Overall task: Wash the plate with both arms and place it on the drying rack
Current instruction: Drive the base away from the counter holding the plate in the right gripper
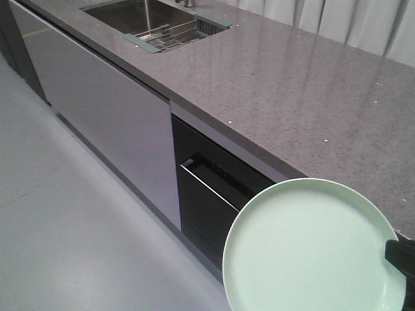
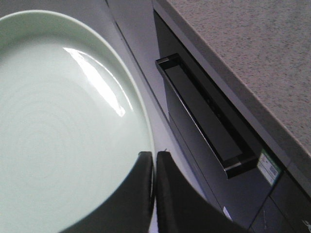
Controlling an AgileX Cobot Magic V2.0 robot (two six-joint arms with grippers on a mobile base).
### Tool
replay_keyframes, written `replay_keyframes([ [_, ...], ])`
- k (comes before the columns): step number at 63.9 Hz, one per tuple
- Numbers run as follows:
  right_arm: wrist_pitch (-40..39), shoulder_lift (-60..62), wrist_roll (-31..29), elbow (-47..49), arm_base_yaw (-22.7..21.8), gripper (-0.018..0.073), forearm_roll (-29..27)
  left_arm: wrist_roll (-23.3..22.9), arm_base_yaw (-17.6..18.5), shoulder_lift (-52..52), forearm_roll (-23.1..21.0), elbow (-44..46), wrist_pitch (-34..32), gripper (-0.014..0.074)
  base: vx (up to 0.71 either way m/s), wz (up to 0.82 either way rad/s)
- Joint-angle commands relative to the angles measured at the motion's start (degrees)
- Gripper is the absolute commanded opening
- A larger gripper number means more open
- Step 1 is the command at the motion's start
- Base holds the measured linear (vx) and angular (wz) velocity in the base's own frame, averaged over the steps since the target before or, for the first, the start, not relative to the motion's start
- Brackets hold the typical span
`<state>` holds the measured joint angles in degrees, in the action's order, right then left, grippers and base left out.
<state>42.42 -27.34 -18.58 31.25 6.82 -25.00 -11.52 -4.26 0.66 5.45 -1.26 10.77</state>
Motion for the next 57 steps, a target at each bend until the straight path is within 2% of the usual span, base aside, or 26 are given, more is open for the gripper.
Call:
replay_keyframes([
  [1,-3.67,-0.24,-0.09,1.54,-0.41,-0.0004,-1.23,-0.09,0.02,0.83,-0.39,1.53,-3.98,-0.0006,-0.05,0.39],
  [29,-3.67,-0.24,-0.09,1.54,-0.41,-0.0004,-1.23,-0.09,0.02,0.83,-0.39,1.53,-3.98,-0.0006,-0.01,0.39],
  [57,-3.67,-0.24,-0.09,1.54,-0.41,-0.0004,-1.23,-0.09,0.02,0.83,-0.39,1.53,-3.98,-0.0006,0.04,0.60],
])
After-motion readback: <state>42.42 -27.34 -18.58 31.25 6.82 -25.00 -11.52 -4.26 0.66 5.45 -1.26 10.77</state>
